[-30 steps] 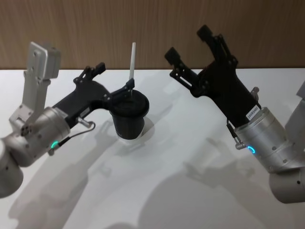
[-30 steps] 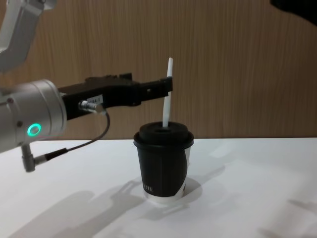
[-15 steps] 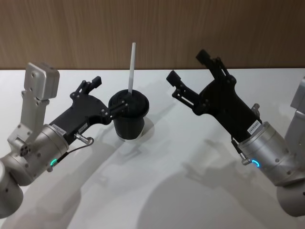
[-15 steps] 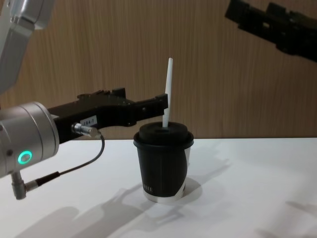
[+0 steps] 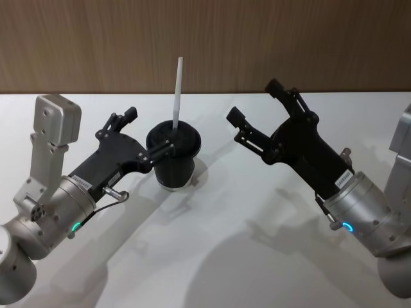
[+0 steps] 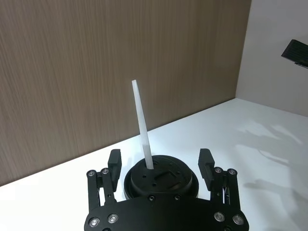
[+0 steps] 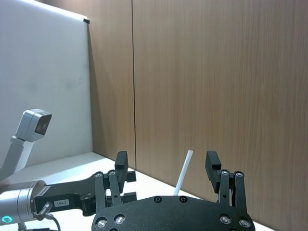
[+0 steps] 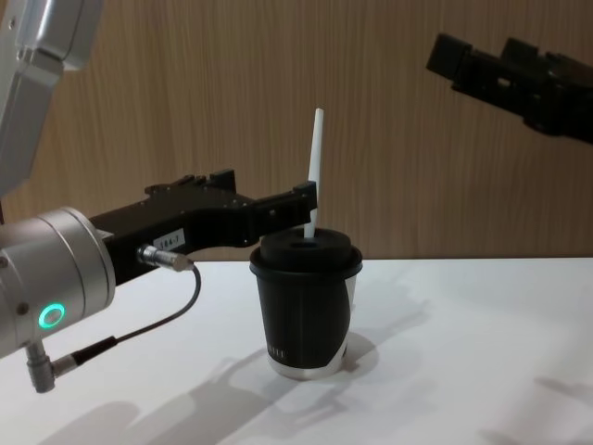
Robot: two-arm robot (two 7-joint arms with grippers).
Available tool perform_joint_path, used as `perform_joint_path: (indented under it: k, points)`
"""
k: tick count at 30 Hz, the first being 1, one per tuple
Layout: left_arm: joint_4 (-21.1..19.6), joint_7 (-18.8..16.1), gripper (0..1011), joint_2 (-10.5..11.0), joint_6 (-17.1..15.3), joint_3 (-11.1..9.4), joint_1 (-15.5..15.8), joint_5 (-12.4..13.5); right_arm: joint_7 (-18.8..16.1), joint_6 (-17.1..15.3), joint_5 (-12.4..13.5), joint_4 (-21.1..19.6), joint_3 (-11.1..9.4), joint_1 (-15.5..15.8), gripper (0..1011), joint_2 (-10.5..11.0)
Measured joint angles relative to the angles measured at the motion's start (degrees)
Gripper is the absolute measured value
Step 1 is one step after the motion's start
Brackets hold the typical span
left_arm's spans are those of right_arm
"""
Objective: Pick up the straw with one hand, pass it to the other hand, and insert it into the cup.
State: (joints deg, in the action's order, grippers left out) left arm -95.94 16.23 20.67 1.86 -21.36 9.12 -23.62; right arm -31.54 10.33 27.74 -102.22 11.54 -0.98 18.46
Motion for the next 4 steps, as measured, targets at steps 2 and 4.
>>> perform_joint_path:
  k: [2, 4]
  points:
    - [0.0, -0.04, 1000, -0.08, 0.18, 0.01, -0.14, 0.09, 0.03, -0.1, -0.01, 0.01, -0.01, 0.08, 1001, 0.08]
    - [0.0, -0.07, 1000, -0.12, 0.27, 0.02, -0.22, 0.14, 0.06, -0.13, -0.03, 0.02, -0.01, 0.13, 1001, 0.14]
